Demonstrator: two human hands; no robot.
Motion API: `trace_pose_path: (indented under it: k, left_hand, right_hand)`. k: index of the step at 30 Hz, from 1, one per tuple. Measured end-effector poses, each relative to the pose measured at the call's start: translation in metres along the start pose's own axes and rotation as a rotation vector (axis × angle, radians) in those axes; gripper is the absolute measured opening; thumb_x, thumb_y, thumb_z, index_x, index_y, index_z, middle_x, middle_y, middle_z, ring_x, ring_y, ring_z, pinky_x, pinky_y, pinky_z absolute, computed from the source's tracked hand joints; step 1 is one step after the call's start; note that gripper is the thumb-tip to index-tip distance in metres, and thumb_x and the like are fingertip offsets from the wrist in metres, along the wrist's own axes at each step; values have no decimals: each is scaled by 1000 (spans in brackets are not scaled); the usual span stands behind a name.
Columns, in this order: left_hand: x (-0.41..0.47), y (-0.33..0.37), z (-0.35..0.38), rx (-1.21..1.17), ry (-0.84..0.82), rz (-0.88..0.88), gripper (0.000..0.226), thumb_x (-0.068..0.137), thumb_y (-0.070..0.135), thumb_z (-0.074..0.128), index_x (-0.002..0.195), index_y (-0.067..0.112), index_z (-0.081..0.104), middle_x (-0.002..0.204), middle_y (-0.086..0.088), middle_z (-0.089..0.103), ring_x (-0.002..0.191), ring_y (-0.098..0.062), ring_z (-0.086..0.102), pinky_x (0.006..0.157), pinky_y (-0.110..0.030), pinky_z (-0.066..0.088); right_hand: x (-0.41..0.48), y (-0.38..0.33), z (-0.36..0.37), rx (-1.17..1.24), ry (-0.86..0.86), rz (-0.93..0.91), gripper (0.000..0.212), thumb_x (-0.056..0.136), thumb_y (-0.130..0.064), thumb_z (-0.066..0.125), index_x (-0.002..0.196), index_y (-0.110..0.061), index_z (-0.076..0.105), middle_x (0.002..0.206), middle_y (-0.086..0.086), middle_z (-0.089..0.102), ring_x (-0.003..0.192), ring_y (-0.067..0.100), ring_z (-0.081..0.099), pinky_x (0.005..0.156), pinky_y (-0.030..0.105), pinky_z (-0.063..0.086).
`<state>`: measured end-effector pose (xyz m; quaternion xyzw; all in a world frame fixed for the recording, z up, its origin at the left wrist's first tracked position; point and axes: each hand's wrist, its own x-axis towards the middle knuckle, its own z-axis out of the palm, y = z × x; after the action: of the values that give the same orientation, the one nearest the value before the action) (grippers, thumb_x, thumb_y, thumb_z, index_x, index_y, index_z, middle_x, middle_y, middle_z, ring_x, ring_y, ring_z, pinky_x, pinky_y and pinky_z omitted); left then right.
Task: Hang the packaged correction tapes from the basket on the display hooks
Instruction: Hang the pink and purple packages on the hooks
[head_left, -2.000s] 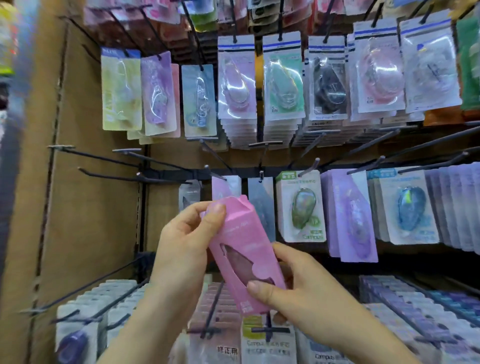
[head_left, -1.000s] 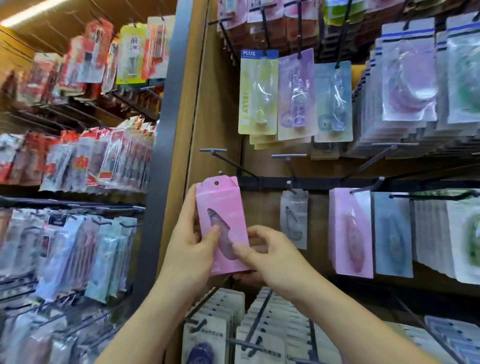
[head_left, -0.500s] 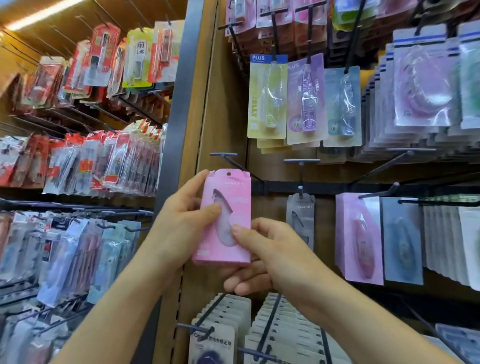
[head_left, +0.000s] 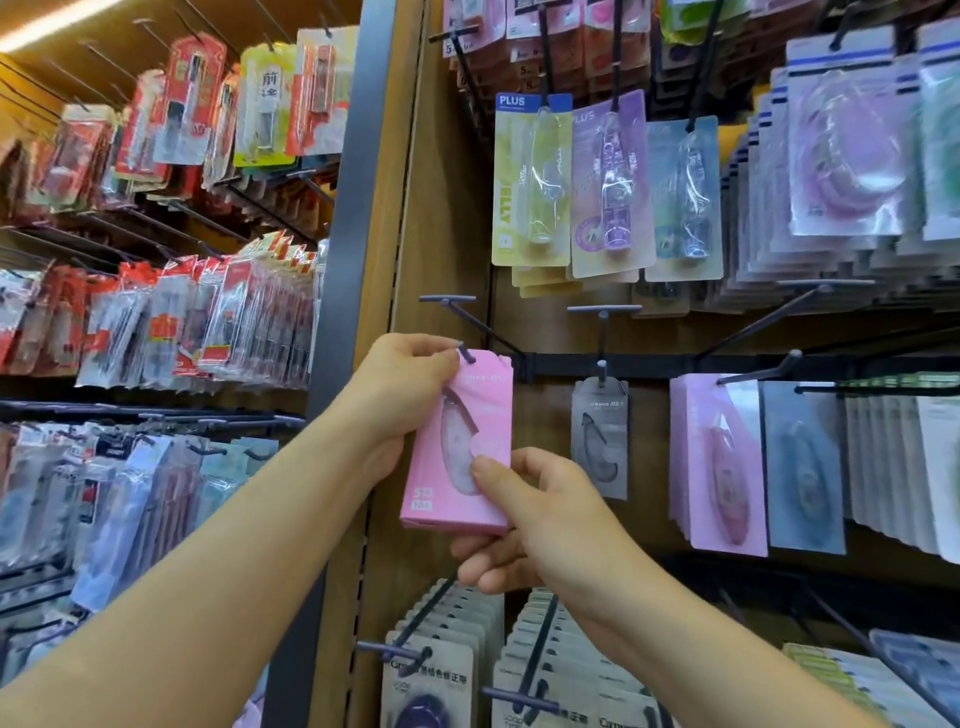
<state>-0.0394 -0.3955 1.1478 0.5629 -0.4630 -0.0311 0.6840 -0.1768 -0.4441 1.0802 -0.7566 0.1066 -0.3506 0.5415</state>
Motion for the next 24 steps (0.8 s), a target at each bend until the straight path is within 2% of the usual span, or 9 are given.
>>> trace_pose_path:
  k: [5,8,11,14,16,18,20,22,24]
  left_hand:
    - [6,0,7,-28,11,-14,20,103,19,48,108,19,67,100,-10,68,88,-23,65,77,-36,54]
    - [-1,-5,3,-95,40,-60,24,102,19,49,125,21,58,109,-8,66,97,-24,65,77,-37,56]
    - [-16,-22,6,-60,-2,-31,31,101,10,49,128,26,51,112,-4,66,96,-22,67,74,-37,59]
    - [-17,-41,22,-41,-9,1,37,101,15,52,132,34,44,116,2,62,96,-21,68,78,-40,61]
    - [-3,-47,33,-94,28,3,40,99,14,55,133,32,45,111,4,60,94,-20,67,76,-40,61]
    - [14,-53,43,-103,53,1,37,98,12,57,128,31,47,99,9,59,87,-15,66,66,-32,59]
    - [31,-61,54,-47,68,35,35,98,13,59,124,33,47,96,11,59,82,-13,65,59,-25,53]
    - [49,-73,64,11,80,77,34,97,11,58,120,34,47,106,6,62,88,-15,65,64,-26,54]
    - [63,-84,73,16,75,112,35,96,6,56,119,32,51,109,5,61,98,-16,63,78,-33,57]
  right_hand:
    - [7,-5,-3,-36,-17,30,27,102,-36,50,113,-12,55,77,15,73,55,16,65,52,22,55]
    - [12,-6,-11,-88,-19,42,28,102,-37,51,115,-12,55,79,14,74,58,16,66,56,22,56]
    - [18,-2,-22,-122,15,63,29,101,-38,51,118,-13,55,82,13,74,63,17,68,63,25,58]
    - [28,1,-32,-168,84,103,28,100,-38,53,116,-14,55,85,14,74,62,17,68,64,27,58]
    - [37,1,-41,-220,123,137,27,101,-38,53,115,-15,54,86,15,75,61,18,68,61,27,57]
    - [45,0,-52,-304,146,167,22,101,-35,52,113,-17,53,85,13,75,61,18,68,57,27,56]
    - [49,2,-66,-400,154,177,12,100,-27,53,109,-20,54,83,10,72,63,19,68,56,27,54]
    - [46,6,-79,-477,144,176,6,99,-22,54,103,-22,58,83,7,69,64,17,68,56,26,53]
    - [40,8,-93,-561,117,163,8,98,-21,56,101,-22,63,88,6,71,67,16,71,59,24,55]
